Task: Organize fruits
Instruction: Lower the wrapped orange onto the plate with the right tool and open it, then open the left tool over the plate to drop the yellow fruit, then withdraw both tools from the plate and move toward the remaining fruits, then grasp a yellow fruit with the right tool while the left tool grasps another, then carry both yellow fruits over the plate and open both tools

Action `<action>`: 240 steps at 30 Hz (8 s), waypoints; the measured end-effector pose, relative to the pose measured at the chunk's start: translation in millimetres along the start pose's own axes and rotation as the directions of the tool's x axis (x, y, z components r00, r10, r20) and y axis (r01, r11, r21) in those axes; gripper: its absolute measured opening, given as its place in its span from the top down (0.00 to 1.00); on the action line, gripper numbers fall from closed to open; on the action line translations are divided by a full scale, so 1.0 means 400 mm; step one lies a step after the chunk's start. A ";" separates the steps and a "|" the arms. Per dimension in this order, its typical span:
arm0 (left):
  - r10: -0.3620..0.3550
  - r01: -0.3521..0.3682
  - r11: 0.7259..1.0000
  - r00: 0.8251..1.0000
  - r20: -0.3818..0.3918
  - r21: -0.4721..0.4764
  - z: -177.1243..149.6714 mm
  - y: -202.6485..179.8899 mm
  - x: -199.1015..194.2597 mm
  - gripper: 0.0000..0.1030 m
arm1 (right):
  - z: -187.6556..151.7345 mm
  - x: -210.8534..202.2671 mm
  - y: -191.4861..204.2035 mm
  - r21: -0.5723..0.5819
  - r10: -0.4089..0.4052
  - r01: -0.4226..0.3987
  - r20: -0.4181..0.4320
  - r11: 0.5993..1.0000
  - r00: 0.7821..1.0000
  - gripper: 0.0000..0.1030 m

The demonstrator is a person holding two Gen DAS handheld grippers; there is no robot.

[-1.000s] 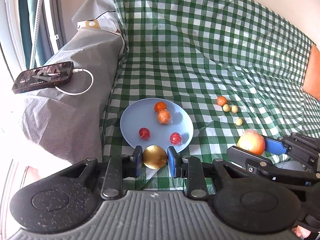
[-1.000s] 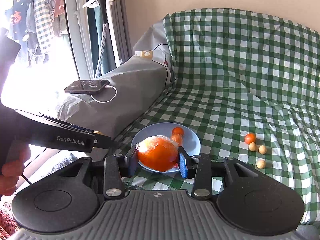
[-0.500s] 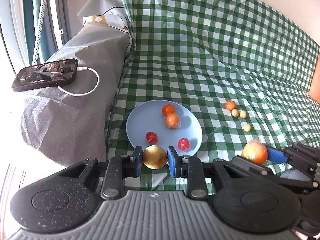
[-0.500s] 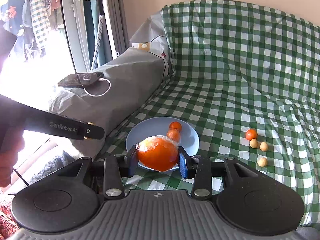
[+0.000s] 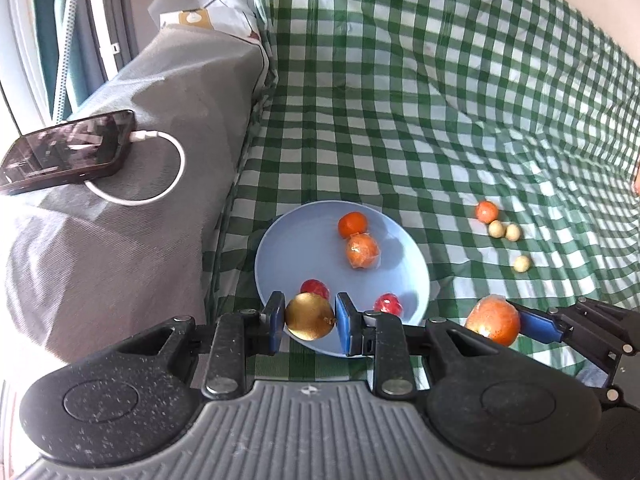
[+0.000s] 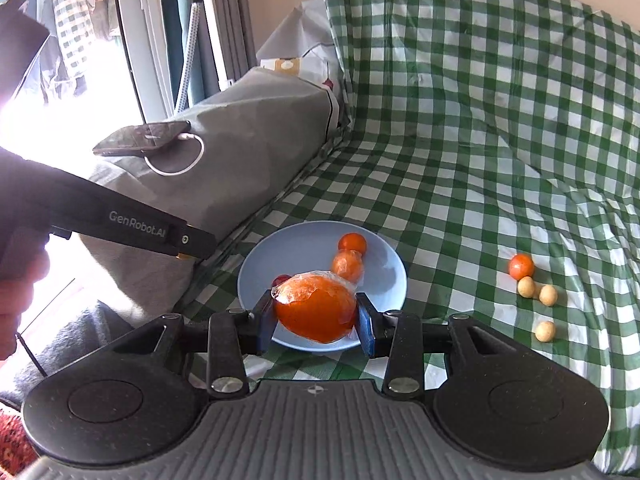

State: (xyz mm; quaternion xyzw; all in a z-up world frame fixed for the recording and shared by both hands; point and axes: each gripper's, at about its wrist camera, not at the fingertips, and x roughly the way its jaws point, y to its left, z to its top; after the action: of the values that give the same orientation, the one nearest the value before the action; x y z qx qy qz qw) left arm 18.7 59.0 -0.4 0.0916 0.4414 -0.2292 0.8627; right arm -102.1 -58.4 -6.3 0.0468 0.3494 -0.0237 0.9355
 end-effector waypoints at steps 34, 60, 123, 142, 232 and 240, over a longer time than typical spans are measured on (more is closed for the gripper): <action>0.050 -0.050 0.999 0.997 -0.053 0.012 0.002 0.071 0.056 0.00 | -0.012 0.129 -0.166 0.075 -0.137 0.147 -0.122 0.986 0.983 0.13; 0.035 -0.027 0.989 0.998 -0.053 0.144 0.039 -0.182 0.005 0.00 | -0.088 0.046 -0.305 0.359 -0.340 0.330 -0.038 0.873 0.940 0.01; 0.117 -0.122 0.987 0.992 0.048 0.109 0.029 -0.293 -0.237 0.00 | -0.079 -0.240 -0.197 0.321 -0.340 0.273 0.178 0.907 0.923 0.01; 0.007 0.038 0.969 0.984 -0.178 0.245 0.228 -0.506 0.428 0.00 | -0.150 0.251 -0.565 0.333 -0.329 0.352 -0.124 0.875 0.936 0.25; 0.120 -0.117 0.993 0.988 -0.100 0.033 0.063 -0.008 0.170 0.74 | -0.035 0.187 -0.060 -0.007 -0.108 0.108 -0.053 0.994 0.993 0.73; 0.137 -0.132 0.990 0.982 -0.127 0.047 0.095 0.002 0.260 0.74 | 0.000 0.298 -0.046 -0.068 -0.101 0.095 -0.082 0.993 0.992 0.73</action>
State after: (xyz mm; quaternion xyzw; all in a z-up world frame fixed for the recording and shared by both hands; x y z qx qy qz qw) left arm 99.1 13.4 -61.4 0.1523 0.4849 -0.1724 0.8438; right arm -13.6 -78.1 -85.7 0.0008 0.3915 -0.0564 0.9184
